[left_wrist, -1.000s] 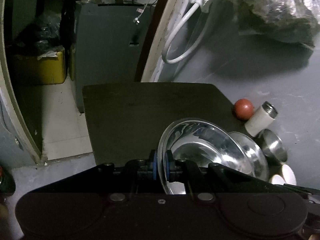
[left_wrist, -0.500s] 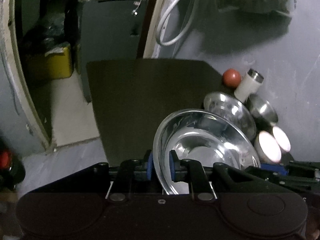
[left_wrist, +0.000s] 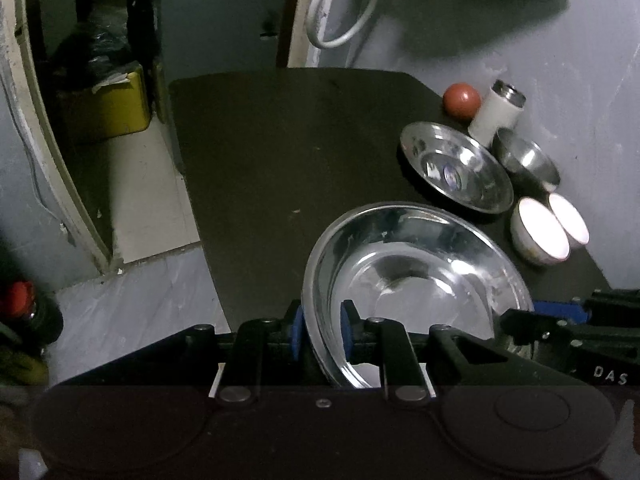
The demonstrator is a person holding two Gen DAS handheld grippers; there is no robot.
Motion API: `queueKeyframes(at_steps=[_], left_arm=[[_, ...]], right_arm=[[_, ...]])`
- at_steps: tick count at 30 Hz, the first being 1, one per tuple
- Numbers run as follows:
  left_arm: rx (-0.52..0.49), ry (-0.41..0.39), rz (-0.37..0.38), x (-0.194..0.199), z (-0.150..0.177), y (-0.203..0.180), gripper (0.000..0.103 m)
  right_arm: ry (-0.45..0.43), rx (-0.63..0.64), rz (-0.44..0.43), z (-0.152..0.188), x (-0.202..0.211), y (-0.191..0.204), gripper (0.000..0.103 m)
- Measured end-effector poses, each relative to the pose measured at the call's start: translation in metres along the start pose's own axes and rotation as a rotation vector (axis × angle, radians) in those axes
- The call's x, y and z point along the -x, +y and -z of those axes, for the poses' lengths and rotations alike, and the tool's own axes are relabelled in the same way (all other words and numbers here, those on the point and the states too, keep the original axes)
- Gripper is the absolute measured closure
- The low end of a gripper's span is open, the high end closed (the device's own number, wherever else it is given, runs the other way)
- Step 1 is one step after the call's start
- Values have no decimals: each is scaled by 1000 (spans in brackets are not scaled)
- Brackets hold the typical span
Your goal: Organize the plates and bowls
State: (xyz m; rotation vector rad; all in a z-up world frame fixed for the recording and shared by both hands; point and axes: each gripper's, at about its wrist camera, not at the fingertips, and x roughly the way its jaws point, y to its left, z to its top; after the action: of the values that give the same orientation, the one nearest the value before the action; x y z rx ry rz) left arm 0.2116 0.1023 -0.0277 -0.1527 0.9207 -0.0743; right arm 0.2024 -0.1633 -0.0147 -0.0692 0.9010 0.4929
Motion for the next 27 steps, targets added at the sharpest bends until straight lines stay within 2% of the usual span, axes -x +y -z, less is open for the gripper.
queueKeyframes(at_steps=[10, 20, 27], left_arm=[[-83, 31, -55, -9, 0, -16, 80], [-93, 63, -71, -18, 3, -19, 80], [-91, 65, -67, -20, 2, -18, 77]], right_arm=[[31, 39, 16, 2, 0, 4, 78], [45, 105, 62, 0, -4, 14, 73], [44, 110, 62, 1, -5, 16, 66]])
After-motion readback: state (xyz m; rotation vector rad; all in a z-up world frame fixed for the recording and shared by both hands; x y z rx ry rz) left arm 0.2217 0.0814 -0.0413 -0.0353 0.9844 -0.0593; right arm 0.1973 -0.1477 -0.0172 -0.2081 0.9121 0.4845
